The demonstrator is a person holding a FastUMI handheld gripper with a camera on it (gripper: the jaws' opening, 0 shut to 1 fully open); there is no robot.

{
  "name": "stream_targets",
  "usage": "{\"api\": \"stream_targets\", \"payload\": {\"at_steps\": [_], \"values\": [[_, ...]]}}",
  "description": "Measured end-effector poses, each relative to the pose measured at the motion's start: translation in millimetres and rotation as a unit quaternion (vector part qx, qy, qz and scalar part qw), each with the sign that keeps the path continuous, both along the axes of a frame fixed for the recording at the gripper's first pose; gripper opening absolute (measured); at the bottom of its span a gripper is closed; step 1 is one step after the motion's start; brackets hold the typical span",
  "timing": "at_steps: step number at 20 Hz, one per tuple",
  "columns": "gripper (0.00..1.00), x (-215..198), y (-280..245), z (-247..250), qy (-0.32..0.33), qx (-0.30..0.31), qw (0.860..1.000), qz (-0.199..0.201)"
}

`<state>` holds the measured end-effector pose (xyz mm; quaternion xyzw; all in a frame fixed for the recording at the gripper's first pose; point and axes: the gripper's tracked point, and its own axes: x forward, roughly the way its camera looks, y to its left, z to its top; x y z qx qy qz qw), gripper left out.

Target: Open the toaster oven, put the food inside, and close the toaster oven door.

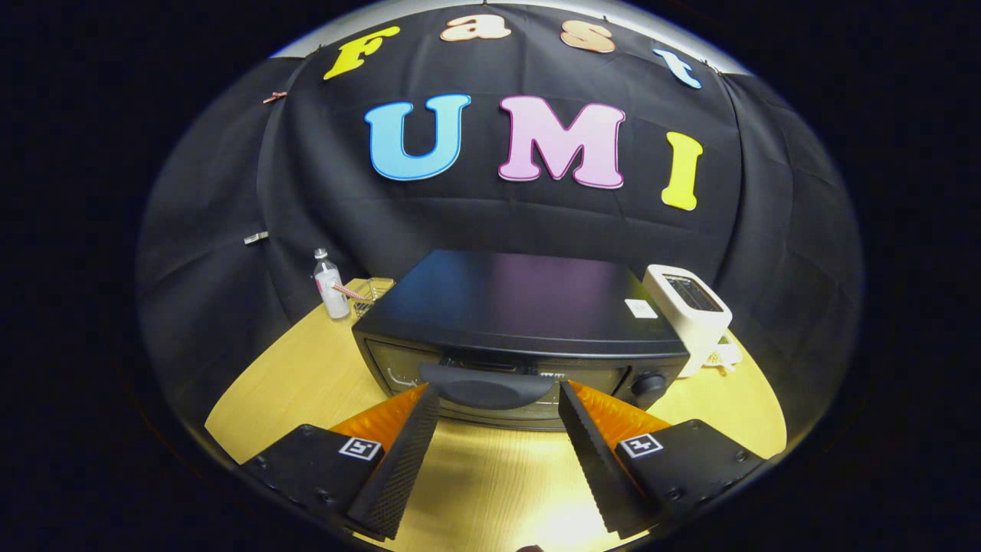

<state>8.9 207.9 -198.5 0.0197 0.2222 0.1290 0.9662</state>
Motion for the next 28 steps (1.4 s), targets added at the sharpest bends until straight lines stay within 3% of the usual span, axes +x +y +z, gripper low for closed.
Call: {"api": "stream_targets", "payload": {"at_steps": [13,28], "values": [[0.98,-20,-85,147,-0.109,0.028,0.993,-0.037],[0.98,-36,-148,196,-0.147,0.032,0.985,-0.085]]}}
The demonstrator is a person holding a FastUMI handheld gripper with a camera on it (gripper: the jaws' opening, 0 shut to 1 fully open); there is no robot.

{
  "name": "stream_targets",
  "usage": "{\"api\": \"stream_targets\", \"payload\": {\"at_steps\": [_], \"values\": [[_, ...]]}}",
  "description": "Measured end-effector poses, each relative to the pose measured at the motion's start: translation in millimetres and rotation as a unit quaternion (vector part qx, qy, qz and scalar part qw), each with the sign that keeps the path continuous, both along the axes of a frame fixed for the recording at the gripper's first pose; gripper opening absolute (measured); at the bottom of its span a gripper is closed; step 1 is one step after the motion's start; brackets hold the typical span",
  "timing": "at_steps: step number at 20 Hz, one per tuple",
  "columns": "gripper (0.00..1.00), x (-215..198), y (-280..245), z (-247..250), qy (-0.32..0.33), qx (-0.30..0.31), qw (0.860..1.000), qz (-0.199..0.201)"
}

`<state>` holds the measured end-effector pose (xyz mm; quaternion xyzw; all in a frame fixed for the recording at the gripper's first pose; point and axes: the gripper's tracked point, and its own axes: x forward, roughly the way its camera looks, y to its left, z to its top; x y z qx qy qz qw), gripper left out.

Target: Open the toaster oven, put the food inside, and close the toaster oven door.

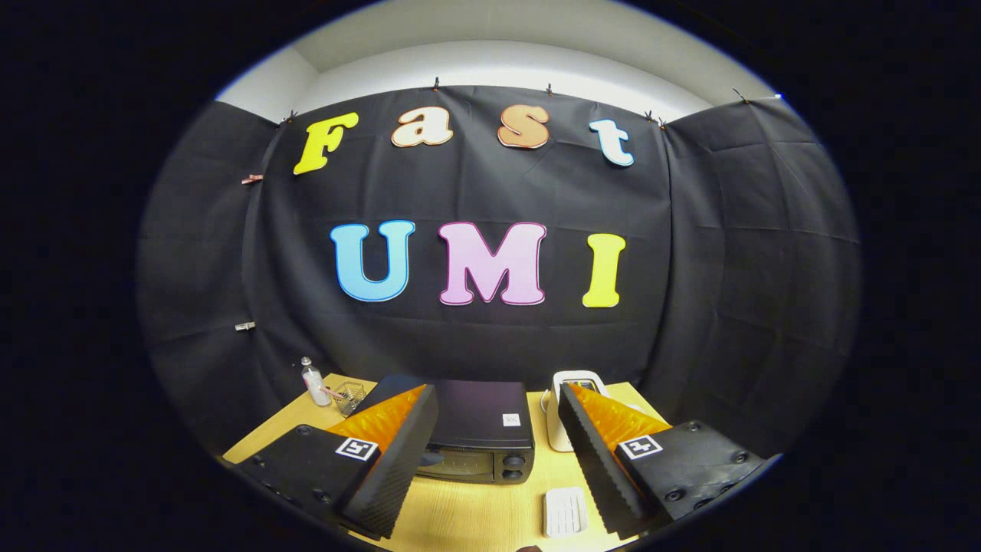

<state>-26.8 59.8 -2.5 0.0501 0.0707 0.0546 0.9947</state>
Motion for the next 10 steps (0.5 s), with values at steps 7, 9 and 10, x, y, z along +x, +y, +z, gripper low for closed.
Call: {"api": "stream_targets", "payload": {"at_steps": [7,9,10], "values": [[0.98,2,-10,-4,0.004,0.002,1.000,-0.010],[0.98,2,-12,-5,0.005,0.005,1.000,-0.011],[0.98,2,-13,-6,0.006,0.007,1.000,-0.012]]}}
